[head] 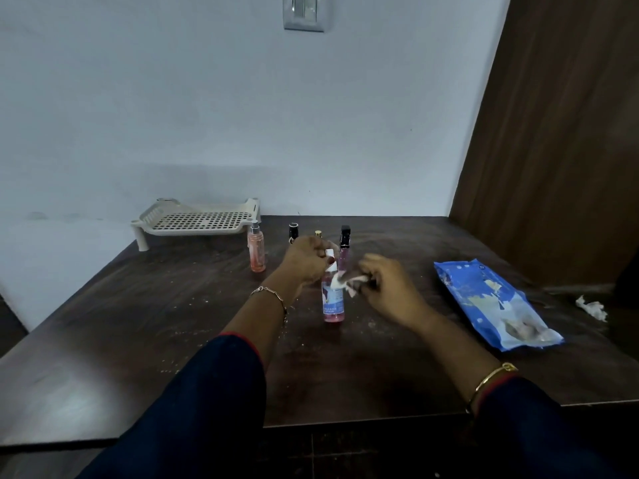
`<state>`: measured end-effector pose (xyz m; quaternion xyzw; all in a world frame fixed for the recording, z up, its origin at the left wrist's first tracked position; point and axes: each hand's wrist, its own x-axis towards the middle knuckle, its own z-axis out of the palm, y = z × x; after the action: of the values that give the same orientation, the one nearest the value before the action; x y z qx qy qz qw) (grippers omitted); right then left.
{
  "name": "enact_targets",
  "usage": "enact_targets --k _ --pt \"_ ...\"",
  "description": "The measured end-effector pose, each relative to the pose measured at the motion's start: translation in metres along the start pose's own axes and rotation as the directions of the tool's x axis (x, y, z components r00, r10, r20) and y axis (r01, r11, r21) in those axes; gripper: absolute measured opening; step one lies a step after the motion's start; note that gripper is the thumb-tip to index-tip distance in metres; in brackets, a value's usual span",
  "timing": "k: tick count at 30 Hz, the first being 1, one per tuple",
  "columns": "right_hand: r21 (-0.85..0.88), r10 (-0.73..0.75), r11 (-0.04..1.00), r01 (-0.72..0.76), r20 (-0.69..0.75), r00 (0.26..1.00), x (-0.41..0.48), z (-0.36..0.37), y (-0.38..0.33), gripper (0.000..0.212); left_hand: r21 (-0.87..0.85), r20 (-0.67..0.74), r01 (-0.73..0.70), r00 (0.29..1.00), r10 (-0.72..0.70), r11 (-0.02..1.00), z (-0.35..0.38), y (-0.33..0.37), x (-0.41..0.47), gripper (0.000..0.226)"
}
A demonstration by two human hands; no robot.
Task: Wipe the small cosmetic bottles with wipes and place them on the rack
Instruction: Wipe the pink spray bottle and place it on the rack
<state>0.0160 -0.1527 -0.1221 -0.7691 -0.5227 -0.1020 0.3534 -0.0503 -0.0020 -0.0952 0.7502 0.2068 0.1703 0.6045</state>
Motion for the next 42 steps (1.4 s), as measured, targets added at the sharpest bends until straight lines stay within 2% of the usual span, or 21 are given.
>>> enact_targets --k 1,3,5,10,15,17,18,19,21,23,25,28,30,32,35,38,40,42 --pt "-0.020 -0.010 1.000 0.010 -0.036 0.999 0.004 0.002 -0.001 0.040 0.026 0.004 -0.004 1.000 0.004 1.000 -0.001 0.000 -0.001 0.021" --pt "-0.080 -0.032 0.996 0.032 0.003 0.999 0.006 0.011 -0.001 0.019 0.101 0.003 -0.029 1.000 0.029 0.994 -0.005 -0.001 -0.002 0.025" --pt "-0.098 -0.032 0.995 0.037 0.047 0.998 0.001 0.021 -0.001 0.021 0.113 0.006 -0.042 0.999 0.041 0.993 -0.008 -0.003 -0.001 0.027" --pt "-0.157 -0.097 0.981 0.114 0.111 0.989 -0.007 0.028 -0.005 0.025 -0.013 -0.059 -0.032 0.998 0.032 0.999 -0.007 -0.004 -0.006 0.024" --pt "-0.108 -0.166 0.972 0.210 0.318 0.933 -0.019 0.024 -0.005 0.021 -0.006 -0.036 -0.027 0.999 0.026 1.000 -0.009 -0.005 -0.002 0.023" --pt "-0.155 -0.128 0.964 0.216 0.440 0.889 -0.019 0.021 0.001 0.022 0.026 -0.010 -0.042 0.999 0.042 0.999 -0.011 -0.004 -0.003 0.025" --pt "-0.164 -0.107 0.966 0.199 0.448 0.888 -0.018 0.019 0.004 0.023 0.015 -0.001 -0.045 0.999 0.045 0.999 -0.012 -0.004 -0.005 0.025" --pt "-0.139 -0.097 0.976 0.165 0.398 0.912 -0.016 0.018 0.007 0.024 -0.013 0.005 -0.042 0.999 0.042 0.999 -0.014 -0.005 -0.005 0.025" --pt "-0.032 -0.062 0.997 0.068 0.175 0.983 -0.009 0.017 0.010 0.023 -0.072 0.002 -0.020 1.000 0.021 0.997 -0.017 -0.007 -0.005 0.025" --pt "0.059 -0.021 0.998 0.024 -0.035 0.999 -0.001 0.017 0.006 0.025 -0.100 -0.005 0.015 1.000 -0.016 0.995 -0.020 -0.009 -0.004 0.017" --pt "0.071 -0.023 0.997 0.031 -0.113 0.993 0.005 0.022 -0.003 0.028 -0.077 -0.013 0.017 1.000 -0.018 0.997 -0.023 -0.011 -0.005 0.016" --pt "-0.044 -0.072 0.997 0.071 -0.029 0.997 0.005 0.034 -0.008 0.017 -0.079 -0.003 0.006 1.000 -0.006 0.997 -0.027 -0.013 -0.007 0.015" --pt "-0.103 -0.096 0.990 0.098 0.023 0.995 -0.001 0.039 -0.010 0.022 -0.145 0.005 0.022 1.000 -0.021 0.989 -0.030 -0.015 -0.008 0.016" --pt "-0.163 -0.147 0.974 0.158 0.075 0.986 -0.007 0.037 -0.013 0.023 -0.141 -0.002 0.013 1.000 -0.013 0.990 -0.032 -0.017 -0.007 0.022" --pt "-0.197 -0.228 0.944 0.265 0.189 0.955 -0.017 0.032 -0.014 0.017 -0.098 -0.011 -0.018 1.000 0.017 0.995 -0.030 -0.017 -0.007 0.030" --pt "-0.265 -0.254 0.898 0.352 0.342 0.905 -0.024 0.031 -0.017 0.016 -0.101 -0.003 -0.016 1.000 0.016 0.995 -0.028 -0.013 -0.008 0.024" --pt "-0.244 -0.230 0.910 0.335 0.375 0.898 -0.022 0.026 -0.017 0.017 -0.093 0.000 -0.022 1.000 0.022 0.995 -0.028 -0.012 -0.009 0.021" --pt "-0.119 -0.143 0.974 0.193 0.338 0.930 -0.015 0.019 -0.018 0.014 -0.091 -0.002 -0.024 1.000 0.024 0.996 -0.028 -0.011 -0.010 0.017"
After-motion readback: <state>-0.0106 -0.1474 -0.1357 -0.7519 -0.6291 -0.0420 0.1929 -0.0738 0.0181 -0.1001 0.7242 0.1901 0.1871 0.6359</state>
